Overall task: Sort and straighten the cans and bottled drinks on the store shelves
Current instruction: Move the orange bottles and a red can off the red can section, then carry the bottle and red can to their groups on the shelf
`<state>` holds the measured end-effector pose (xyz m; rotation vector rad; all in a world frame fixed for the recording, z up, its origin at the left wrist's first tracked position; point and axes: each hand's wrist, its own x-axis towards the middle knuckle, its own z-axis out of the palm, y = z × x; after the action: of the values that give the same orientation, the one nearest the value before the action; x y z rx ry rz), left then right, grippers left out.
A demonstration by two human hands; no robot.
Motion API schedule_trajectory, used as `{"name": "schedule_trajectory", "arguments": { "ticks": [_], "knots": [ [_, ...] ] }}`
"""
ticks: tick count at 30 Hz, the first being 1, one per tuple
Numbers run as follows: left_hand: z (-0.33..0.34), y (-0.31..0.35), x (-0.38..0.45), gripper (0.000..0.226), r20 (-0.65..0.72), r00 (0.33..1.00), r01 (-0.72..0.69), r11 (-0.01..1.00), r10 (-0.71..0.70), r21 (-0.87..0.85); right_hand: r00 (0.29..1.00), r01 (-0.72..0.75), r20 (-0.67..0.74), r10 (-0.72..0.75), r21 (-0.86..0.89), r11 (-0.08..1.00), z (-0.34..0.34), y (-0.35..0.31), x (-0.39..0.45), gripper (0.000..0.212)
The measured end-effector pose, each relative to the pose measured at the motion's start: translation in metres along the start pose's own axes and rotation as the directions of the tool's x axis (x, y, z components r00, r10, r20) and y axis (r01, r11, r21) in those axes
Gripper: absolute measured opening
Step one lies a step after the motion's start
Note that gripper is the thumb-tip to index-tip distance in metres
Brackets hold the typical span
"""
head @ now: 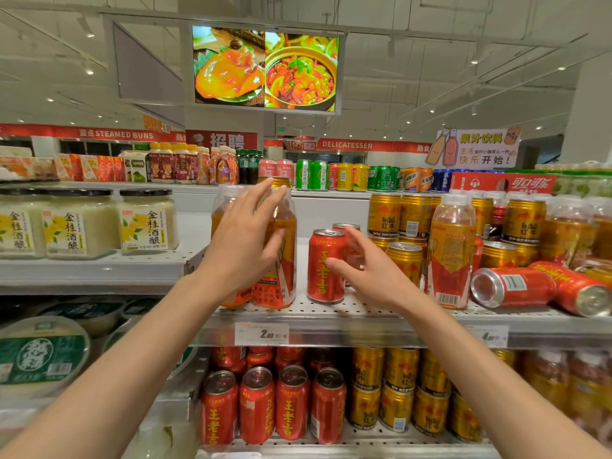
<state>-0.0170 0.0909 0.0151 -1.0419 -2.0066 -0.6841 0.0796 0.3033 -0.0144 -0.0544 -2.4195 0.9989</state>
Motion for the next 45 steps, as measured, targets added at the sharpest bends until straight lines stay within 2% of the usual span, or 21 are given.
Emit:
{"name": "schedule_trajectory", "arguments": {
  "ticks": [4, 9, 13, 16, 18, 22, 26, 37, 41, 45],
  "knots": [
    [-0.003, 0.005, -0.024, 0.060, -0.038, 0.998, 0.038, 0.985, -0.045, -0.166, 0.997, -0.041, -0.059, 0.040, -0.005, 0.999, -0.003, 0.005, -0.026, 0.072],
    [0.002, 0.017, -0.083, 0.045, -0.056, 0.991, 0.091, 0.914, -0.123, -0.396, 0.982, -0.060, -0.174, 0.069, 0.058, 0.997, 0.004, 0.005, -0.085, 0.044],
    [0.017, 0.022, -0.139, 0.038, 0.081, 0.970, 0.234, 0.783, -0.230, -0.576, 0.959, -0.149, -0.220, 0.181, 0.154, 0.977, 0.023, 0.020, -0.137, 0.026],
    [0.031, 0.022, -0.174, 0.039, 0.220, 0.906, 0.410, 0.626, -0.361, -0.663, 0.934, -0.217, -0.243, 0.260, 0.190, 0.958, 0.037, 0.034, -0.172, 0.023],
    [0.043, 0.027, -0.194, 0.038, 0.289, 0.859, 0.494, 0.538, -0.422, -0.683, 0.911, -0.276, -0.252, 0.327, 0.218, 0.936, 0.043, 0.049, -0.193, 0.021],
    [0.062, 0.053, -0.217, 0.035, 0.378, 0.800, 0.583, 0.454, -0.466, -0.674, 0.871, -0.364, -0.268, 0.412, 0.211, 0.907, 0.037, 0.082, -0.219, 0.019],
    [0.083, 0.086, -0.214, 0.032, 0.420, 0.779, 0.617, 0.451, -0.465, -0.645, 0.869, -0.358, -0.278, 0.409, 0.217, 0.908, 0.010, 0.110, -0.225, 0.019],
    [0.155, 0.221, -0.163, 0.030, 0.355, 0.785, 0.600, 0.480, -0.508, -0.640, 0.924, -0.287, -0.188, 0.334, 0.239, 0.928, -0.116, 0.199, -0.217, 0.022],
    [0.168, 0.253, -0.147, 0.028, 0.323, 0.782, 0.600, 0.505, -0.532, -0.621, 0.937, -0.267, -0.160, 0.311, 0.244, 0.932, -0.150, 0.221, -0.213, 0.020],
    [0.174, 0.269, -0.132, 0.029, 0.278, 0.793, 0.582, 0.542, -0.541, -0.606, 0.946, -0.220, -0.191, 0.262, 0.216, 0.951, -0.173, 0.230, -0.207, 0.018]
  ]
}}
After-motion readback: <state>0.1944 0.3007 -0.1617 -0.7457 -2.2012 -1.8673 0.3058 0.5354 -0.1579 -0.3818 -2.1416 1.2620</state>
